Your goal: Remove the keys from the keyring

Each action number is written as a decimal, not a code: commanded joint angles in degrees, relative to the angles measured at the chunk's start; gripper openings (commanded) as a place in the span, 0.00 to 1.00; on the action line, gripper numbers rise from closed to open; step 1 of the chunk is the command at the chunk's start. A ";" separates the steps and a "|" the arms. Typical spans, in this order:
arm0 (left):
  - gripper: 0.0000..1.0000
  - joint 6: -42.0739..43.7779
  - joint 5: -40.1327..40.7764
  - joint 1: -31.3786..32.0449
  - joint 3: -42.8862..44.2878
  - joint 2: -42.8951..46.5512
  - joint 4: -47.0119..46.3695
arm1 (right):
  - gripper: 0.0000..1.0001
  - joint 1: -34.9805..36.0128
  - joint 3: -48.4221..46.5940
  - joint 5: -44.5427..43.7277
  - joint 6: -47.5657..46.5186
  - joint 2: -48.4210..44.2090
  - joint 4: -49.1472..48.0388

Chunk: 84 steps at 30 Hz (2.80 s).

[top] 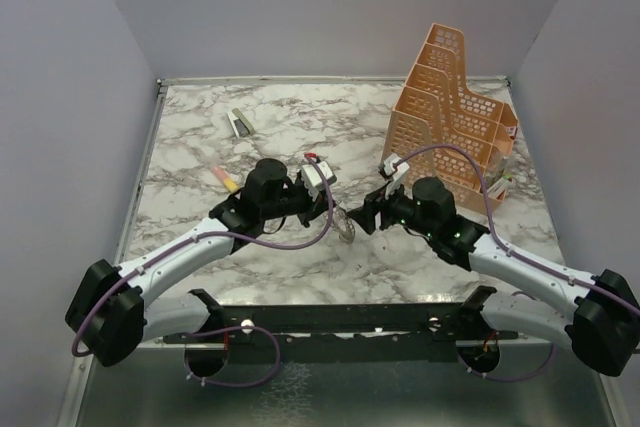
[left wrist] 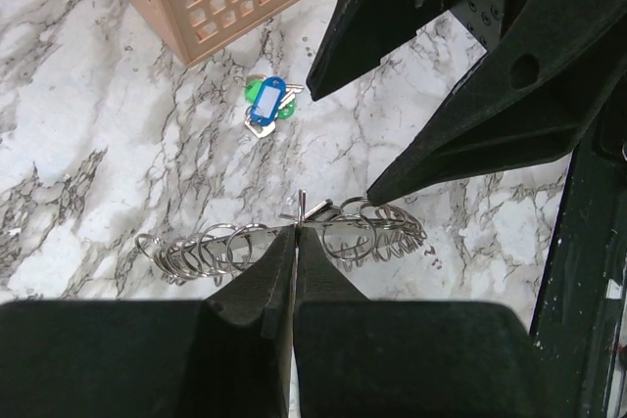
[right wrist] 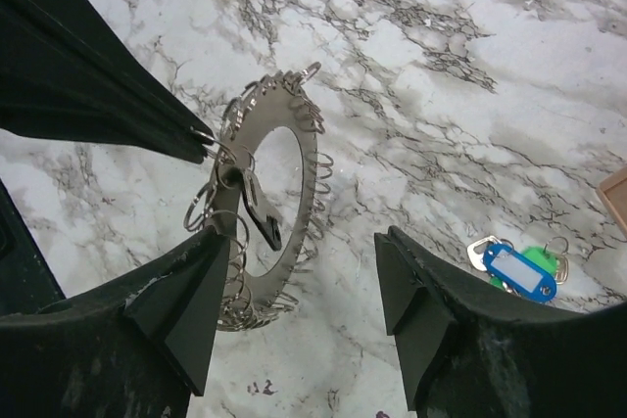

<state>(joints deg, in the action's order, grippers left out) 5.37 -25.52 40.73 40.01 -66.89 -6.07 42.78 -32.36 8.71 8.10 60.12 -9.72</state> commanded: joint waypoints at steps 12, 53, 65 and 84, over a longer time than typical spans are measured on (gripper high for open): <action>0.00 14.11 -3.21 -0.30 4.74 6.61 15.05 | 0.76 -0.10 6.88 1.04 -7.56 -5.58 -14.54; 0.00 10.90 -14.01 -0.25 3.72 7.38 11.02 | 0.63 -0.07 12.19 26.18 -9.87 13.87 -40.78; 0.00 10.78 -11.80 -0.33 3.59 8.03 11.12 | 0.05 -0.07 14.25 22.48 -11.35 9.87 -38.87; 0.00 10.55 -10.50 -0.21 3.75 7.54 12.04 | 0.01 -0.07 11.67 18.60 -16.44 -1.76 -23.32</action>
<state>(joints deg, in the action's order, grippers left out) 16.45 -36.49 40.62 43.27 -59.99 7.38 42.74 -18.68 28.75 -6.48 59.88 -38.13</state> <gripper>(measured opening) 0.006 0.056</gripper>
